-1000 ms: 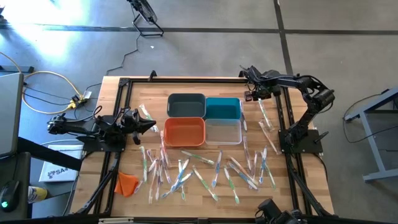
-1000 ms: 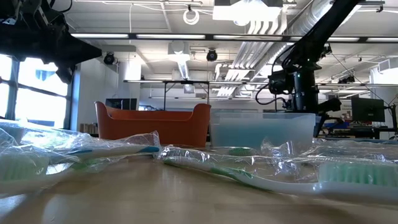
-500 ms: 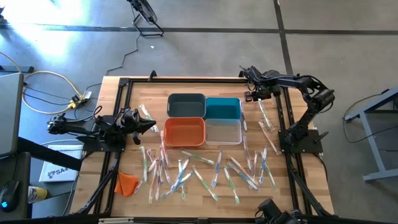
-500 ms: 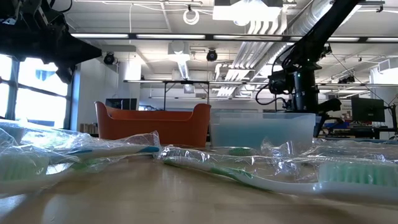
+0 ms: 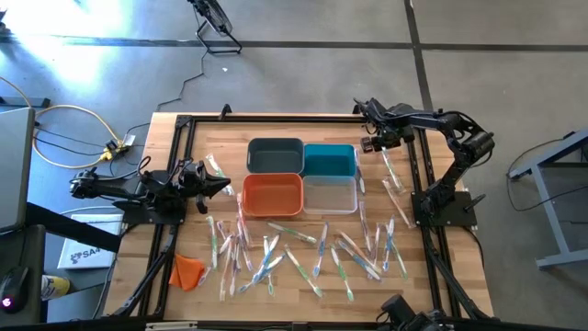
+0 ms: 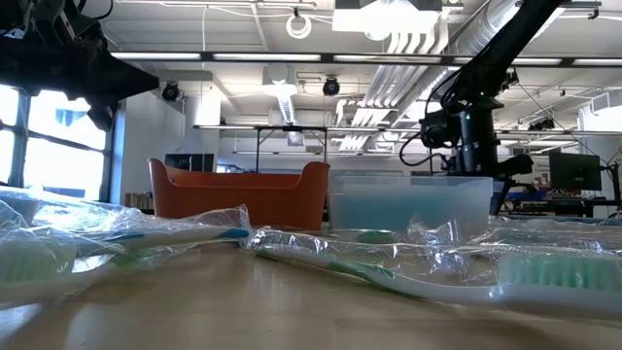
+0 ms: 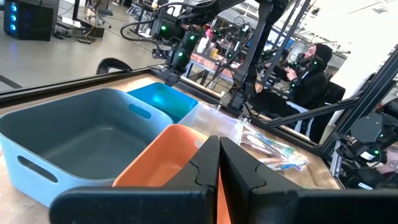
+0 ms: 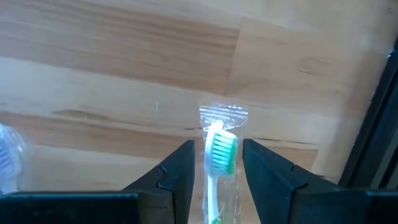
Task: Pick & Place Toothbrushes
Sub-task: Put the green toothbrush into the right blue bin
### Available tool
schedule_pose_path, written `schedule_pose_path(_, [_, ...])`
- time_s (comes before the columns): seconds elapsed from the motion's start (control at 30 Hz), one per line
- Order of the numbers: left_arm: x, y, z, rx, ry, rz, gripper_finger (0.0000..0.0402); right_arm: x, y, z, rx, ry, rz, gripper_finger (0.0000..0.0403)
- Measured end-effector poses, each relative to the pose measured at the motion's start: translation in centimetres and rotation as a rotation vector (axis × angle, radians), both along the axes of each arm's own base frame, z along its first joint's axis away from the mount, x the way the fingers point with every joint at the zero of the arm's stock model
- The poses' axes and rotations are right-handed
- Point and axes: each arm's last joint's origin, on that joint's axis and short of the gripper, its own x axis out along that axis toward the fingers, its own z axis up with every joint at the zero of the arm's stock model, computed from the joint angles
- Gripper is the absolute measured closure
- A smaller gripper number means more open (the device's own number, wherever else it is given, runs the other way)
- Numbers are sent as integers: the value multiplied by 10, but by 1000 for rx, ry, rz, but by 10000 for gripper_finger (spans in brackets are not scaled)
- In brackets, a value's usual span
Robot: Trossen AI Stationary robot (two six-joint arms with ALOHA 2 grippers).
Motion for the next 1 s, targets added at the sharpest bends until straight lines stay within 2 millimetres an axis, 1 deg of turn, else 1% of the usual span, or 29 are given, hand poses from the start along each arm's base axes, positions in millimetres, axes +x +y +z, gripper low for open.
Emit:
schedule_pose_path(0.13, [0,0,0,0,0,0,392,0,1,0,14,-4,16,287])
schedule_pose_path(0.7, [0,0,0,0,0,0,392,0,2,0,38,-15,42,394])
schedule_pose_path(1.0, [0,0,0,0,0,0,392,0,2,0,41,-14,45,399])
